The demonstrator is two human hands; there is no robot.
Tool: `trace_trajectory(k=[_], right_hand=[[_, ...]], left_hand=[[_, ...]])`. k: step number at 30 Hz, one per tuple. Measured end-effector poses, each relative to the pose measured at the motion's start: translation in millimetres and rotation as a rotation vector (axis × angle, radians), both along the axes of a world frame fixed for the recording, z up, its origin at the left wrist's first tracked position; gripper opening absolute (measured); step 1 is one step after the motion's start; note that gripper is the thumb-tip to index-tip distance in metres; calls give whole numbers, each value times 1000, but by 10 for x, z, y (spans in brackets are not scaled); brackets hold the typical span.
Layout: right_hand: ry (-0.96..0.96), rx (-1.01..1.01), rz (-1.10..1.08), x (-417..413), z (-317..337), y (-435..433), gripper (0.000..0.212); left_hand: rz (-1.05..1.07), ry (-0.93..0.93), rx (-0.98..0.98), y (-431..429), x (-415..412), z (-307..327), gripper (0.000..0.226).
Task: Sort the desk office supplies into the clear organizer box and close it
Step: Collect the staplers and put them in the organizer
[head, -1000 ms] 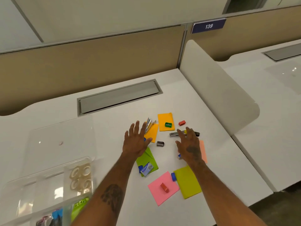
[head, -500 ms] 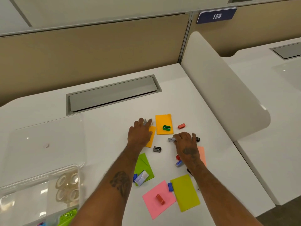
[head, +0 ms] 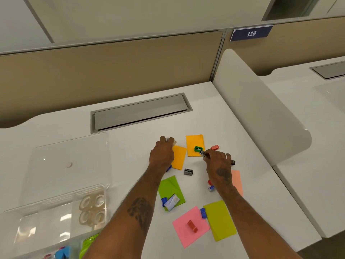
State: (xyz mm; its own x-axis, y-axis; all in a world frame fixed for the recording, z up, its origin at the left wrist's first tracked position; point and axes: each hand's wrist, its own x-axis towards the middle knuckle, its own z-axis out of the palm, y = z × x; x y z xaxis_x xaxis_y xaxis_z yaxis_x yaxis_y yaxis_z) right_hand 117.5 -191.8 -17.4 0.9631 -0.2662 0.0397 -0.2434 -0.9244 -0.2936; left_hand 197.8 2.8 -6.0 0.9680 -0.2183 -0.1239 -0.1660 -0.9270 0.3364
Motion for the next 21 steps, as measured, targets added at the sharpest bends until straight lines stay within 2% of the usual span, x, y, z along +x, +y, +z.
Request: trace_trajectory(k=[10,16,21], right_hand=[[-84,442,-24,-313,458,996,40],[-141,672,36,-700,566,1894,35],[-97,756,44,-1032,584,2602,34]], left_hand=[[107,-120,-102,1024,-689,638,31],[179,-88,-131,1917,-1246,842,29],[225,-51,-123,2636,-1720,841,31]])
